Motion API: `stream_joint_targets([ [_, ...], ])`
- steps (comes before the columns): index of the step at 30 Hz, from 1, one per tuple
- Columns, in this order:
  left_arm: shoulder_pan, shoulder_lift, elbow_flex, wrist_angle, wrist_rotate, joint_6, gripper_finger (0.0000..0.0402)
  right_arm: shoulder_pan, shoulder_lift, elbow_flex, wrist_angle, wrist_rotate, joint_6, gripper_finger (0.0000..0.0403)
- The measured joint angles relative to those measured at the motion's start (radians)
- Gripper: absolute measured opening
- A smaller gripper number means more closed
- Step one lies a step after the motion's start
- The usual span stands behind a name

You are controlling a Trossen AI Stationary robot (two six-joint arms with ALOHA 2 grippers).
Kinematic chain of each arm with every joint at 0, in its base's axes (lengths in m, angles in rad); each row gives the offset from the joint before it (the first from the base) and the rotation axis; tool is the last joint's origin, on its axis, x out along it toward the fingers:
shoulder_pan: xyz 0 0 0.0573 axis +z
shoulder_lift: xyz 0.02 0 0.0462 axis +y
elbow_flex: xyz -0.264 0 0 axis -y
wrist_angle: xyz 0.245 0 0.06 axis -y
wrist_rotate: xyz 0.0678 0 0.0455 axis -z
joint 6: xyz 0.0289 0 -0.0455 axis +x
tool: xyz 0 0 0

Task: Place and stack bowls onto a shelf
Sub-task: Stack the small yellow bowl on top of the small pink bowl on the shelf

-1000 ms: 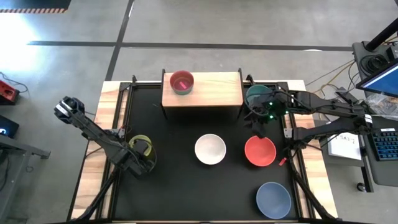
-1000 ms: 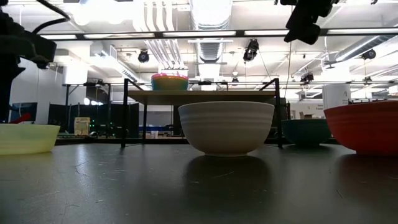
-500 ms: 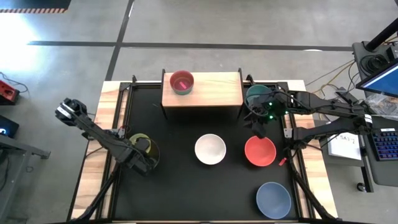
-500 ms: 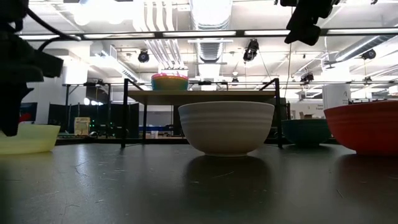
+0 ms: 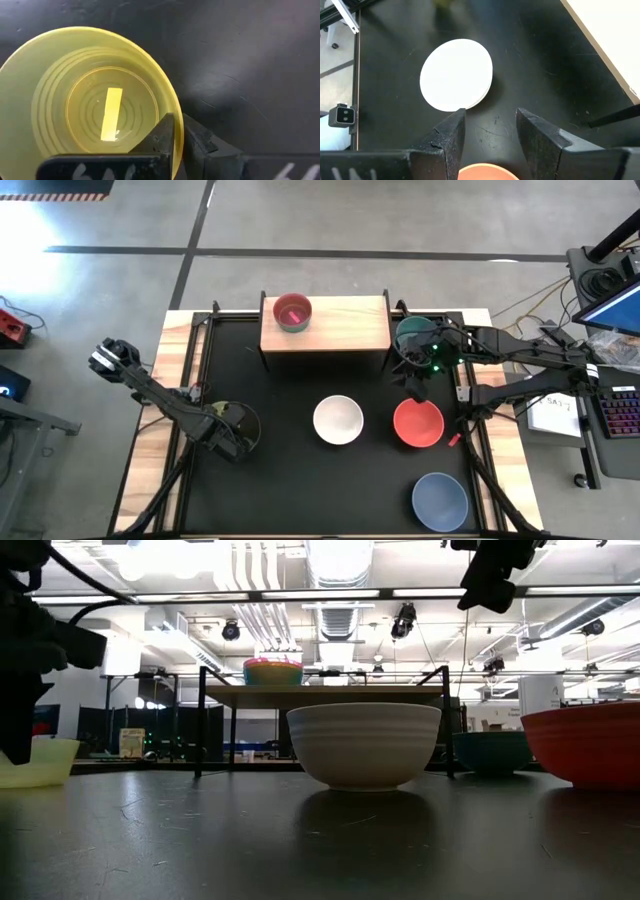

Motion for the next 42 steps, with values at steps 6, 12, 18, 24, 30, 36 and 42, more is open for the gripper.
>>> stream_joint_targets([
  [6,0.000,-0.001,0.061,0.047,0.003,0.142,0.0001,0.000,0.000,0.000,0.000,0.000,0.000,0.0151],
  [12,0.000,-0.001,0.215,0.084,-0.089,0.437,0.0000,0.000,0.000,0.000,0.000,-0.002,-0.052,0.0146],
  [18,0.000,-0.001,0.375,0.222,-0.135,0.846,0.0000,0.022,0.000,-0.001,0.026,-0.094,-0.211,0.0142],
  [24,0.003,-0.001,0.422,0.554,-0.122,1.260,0.0000,0.096,0.008,-0.001,0.214,-0.275,-0.279,0.0132],
  [30,0.038,0.000,0.408,0.809,0.016,1.493,0.0000,0.213,0.035,-0.001,0.383,-0.319,-0.373,0.0136],
  [36,0.098,0.032,0.400,0.979,0.345,1.623,0.0000,0.320,0.079,-0.001,0.489,-0.321,-0.442,0.0137],
  [42,0.165,0.125,0.424,1.055,0.732,1.781,0.0000,0.386,0.127,-0.001,0.621,-0.435,-0.403,0.0145],
])
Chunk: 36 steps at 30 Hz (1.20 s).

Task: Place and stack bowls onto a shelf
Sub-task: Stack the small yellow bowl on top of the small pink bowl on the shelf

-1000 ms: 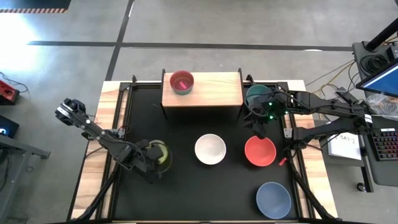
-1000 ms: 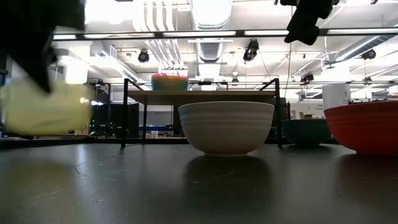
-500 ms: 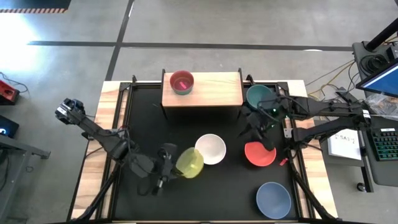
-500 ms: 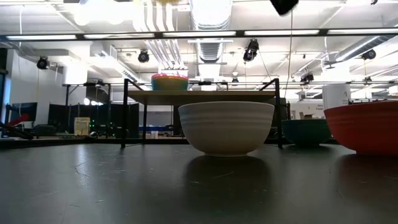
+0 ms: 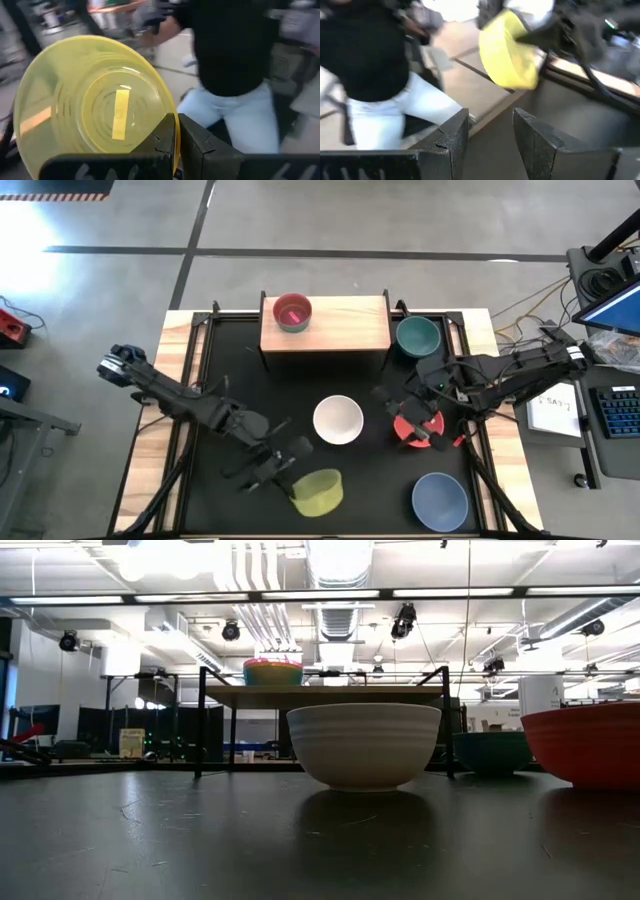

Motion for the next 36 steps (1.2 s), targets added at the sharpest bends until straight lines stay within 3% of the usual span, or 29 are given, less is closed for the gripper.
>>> stream_joint_targets([
  [5,0.057,0.095,0.092,-0.001,0.070,0.111,0.0000,0.035,0.037,0.000,0.093,-0.038,0.035,0.0152],
  [9,0.104,0.185,0.217,-0.078,0.205,0.140,0.0000,0.050,0.067,0.000,0.121,-0.037,0.035,0.0152],
  [13,0.114,0.269,0.335,-0.163,0.262,0.168,0.0000,0.054,0.089,0.000,0.138,-0.038,0.067,0.0148],
  [19,0.113,0.325,0.453,-0.325,0.263,0.300,0.0000,0.071,0.102,0.000,0.141,-0.038,0.072,0.0144],
  [24,0.125,0.321,0.456,-0.316,0.212,0.330,0.0000,0.109,0.102,0.000,0.143,-0.040,0.070,0.0148],
  [36,0.191,0.318,0.455,-0.229,0.212,0.324,0.0000,0.167,0.101,0.000,0.167,-0.034,0.035,0.0143],
])
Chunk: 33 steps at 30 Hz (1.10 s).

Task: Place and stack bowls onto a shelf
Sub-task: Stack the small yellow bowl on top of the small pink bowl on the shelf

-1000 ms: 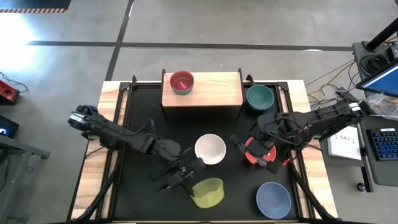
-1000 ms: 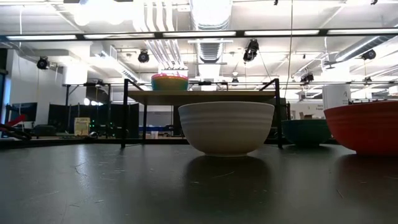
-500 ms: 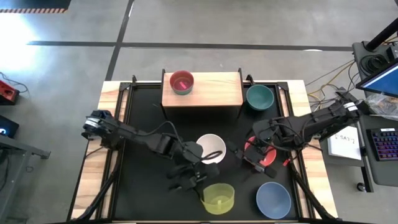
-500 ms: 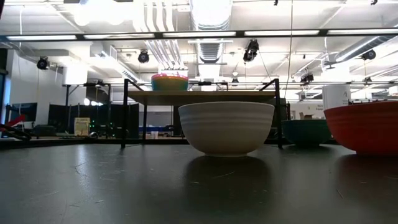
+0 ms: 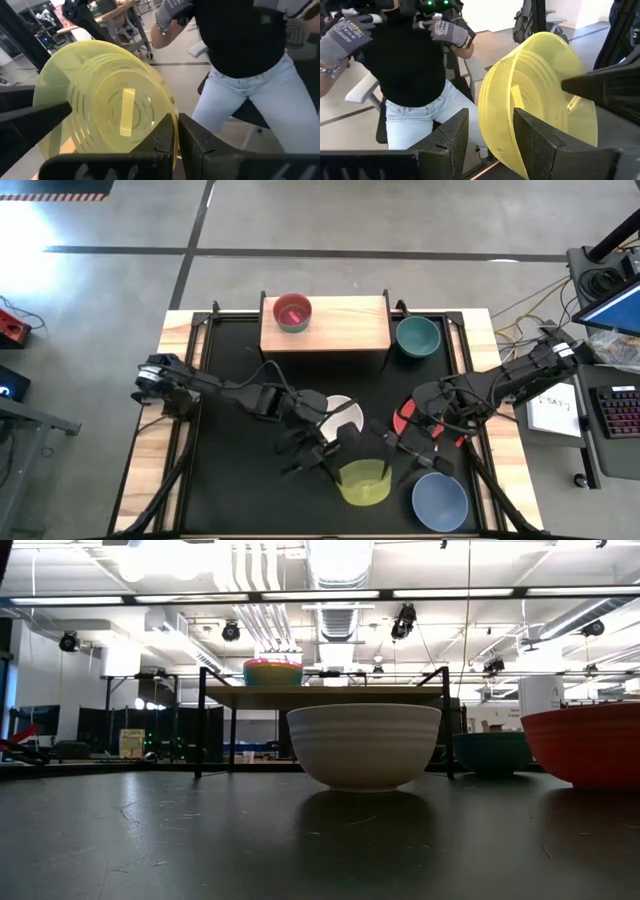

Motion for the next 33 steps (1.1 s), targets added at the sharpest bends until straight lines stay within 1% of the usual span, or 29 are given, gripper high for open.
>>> stream_joint_targets([
  [5,0.012,0.000,0.000,0.022,0.000,-0.001,0.0000,0.002,0.007,0.001,0.002,0.000,-0.014,0.0132],
  [9,0.015,0.000,0.000,0.023,-0.003,-0.006,0.0000,0.002,0.014,0.001,0.000,0.000,-0.027,0.0114],
  [14,0.015,0.000,0.000,0.027,-0.003,-0.014,0.0000,0.002,0.014,0.001,-0.001,-0.010,-0.038,0.0075],
  [18,0.018,0.000,0.000,0.044,-0.005,-0.096,0.0005,0.004,0.014,0.001,-0.002,-0.019,-0.045,0.0037],
  [21,0.021,0.000,0.000,0.049,-0.015,-0.121,0.0022,0.005,0.014,0.001,-0.008,-0.031,-0.059,0.0015],
  [28,0.021,0.000,0.001,0.056,-0.022,-0.123,0.0076,0.003,0.015,0.001,-0.007,-0.011,-0.060,0.0009],
  [30,0.020,0.000,0.001,0.058,-0.047,-0.121,0.0089,0.003,0.015,0.001,-0.007,-0.011,-0.048,0.0009],
  [33,0.017,-0.012,0.001,0.049,-0.125,-0.112,0.0100,0.003,0.015,0.001,-0.011,-0.016,-0.017,0.0008],
])
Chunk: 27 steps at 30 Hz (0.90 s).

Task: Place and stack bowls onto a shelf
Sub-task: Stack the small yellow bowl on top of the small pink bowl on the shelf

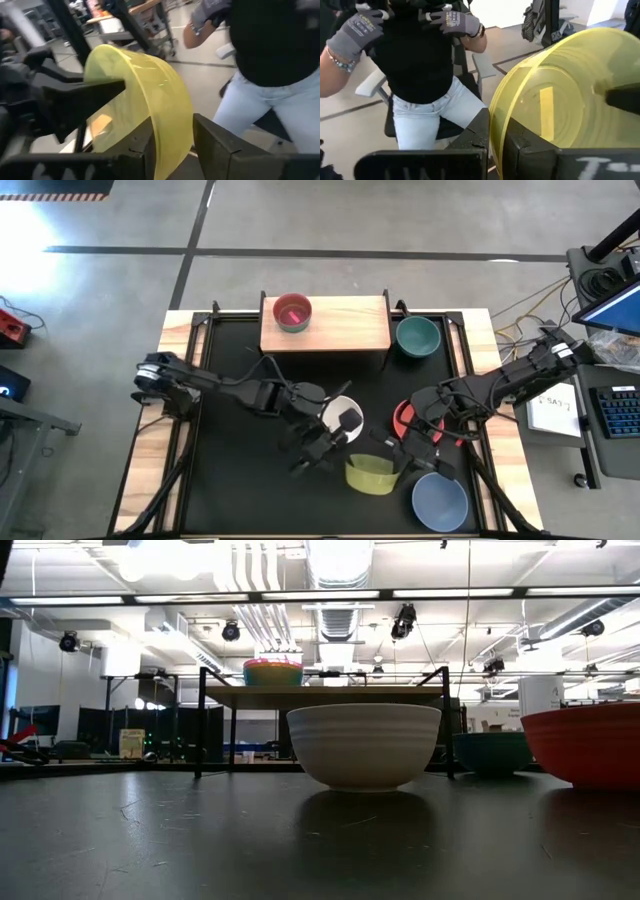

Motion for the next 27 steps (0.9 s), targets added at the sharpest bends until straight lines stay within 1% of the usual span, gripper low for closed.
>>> stream_joint_targets([
  [2,-0.003,-0.017,0.000,-0.012,-0.046,0.001,0.0102,0.000,-0.001,0.000,-0.007,0.005,0.022,0.0008],
  [8,-0.001,-0.065,0.000,-0.057,-0.089,0.003,0.0103,-0.003,-0.003,0.000,-0.038,0.031,0.051,0.0008],
  [12,-0.003,-0.095,0.000,-0.100,-0.205,0.003,0.0103,-0.005,-0.004,0.000,-0.050,0.032,0.055,0.0008],
  [16,0.001,-0.105,0.001,-0.117,-0.290,0.014,0.0103,-0.005,-0.003,0.000,-0.063,0.030,0.064,0.0008],
  [23,0.000,-0.114,0.002,-0.126,-0.365,0.036,0.0103,-0.006,-0.002,0.000,-0.057,0.036,0.070,0.0008],
  [27,-0.004,-0.133,0.002,-0.156,-0.383,0.032,0.0103,-0.008,-0.002,0.000,-0.068,0.105,0.067,0.0008],
])
